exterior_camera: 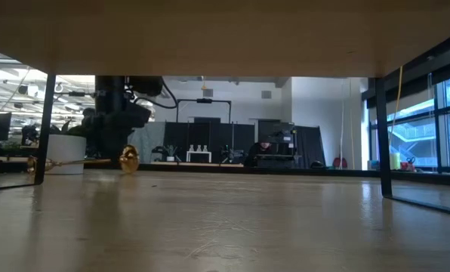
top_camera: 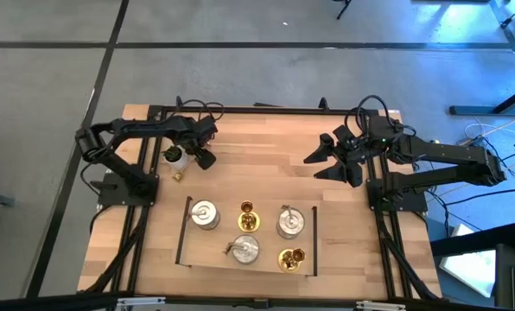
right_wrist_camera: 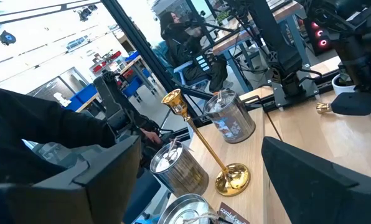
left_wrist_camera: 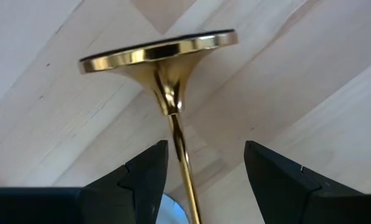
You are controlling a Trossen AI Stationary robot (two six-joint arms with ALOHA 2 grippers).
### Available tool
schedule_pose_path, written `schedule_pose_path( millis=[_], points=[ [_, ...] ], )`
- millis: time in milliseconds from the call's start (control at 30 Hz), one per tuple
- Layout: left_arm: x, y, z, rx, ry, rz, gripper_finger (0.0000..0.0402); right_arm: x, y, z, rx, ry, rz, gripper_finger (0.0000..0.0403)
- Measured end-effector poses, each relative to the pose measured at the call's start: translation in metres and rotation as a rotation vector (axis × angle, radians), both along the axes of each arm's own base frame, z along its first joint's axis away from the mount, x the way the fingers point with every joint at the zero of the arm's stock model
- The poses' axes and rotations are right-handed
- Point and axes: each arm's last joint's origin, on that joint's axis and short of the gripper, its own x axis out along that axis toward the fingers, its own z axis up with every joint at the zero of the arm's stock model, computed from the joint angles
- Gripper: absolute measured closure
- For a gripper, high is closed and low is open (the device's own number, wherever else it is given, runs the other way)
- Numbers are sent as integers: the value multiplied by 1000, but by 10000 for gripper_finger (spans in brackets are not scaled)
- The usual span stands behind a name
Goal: Pick & Place candle stick holders
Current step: Put the gold candle holder on the shelf
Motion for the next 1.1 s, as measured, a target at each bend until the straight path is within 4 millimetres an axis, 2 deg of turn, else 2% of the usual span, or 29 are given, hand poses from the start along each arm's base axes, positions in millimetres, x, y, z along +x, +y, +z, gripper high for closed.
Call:
schedule_pose_path(
  millis=[233, 533, 767, 1000, 1100],
  points=[
    [0, 0, -1, -4, 0, 9, 194, 0, 0, 0, 0, 0, 0, 65],
    [4, 2, -18, -76, 37, 14, 205, 0, 1, 0, 0, 0, 3, 65],
    [5, 1, -20, -110, 22, 43, 270, 0, 1, 0, 7, 3, 5, 65],
    [6, 0, -19, -146, -4, 41, 377, 0, 1, 0, 7, 3, 6, 65],
    [10, 3, -14, -141, -20, 43, 390, 0, 1, 0, 7, 3, 6, 65]
  ],
)
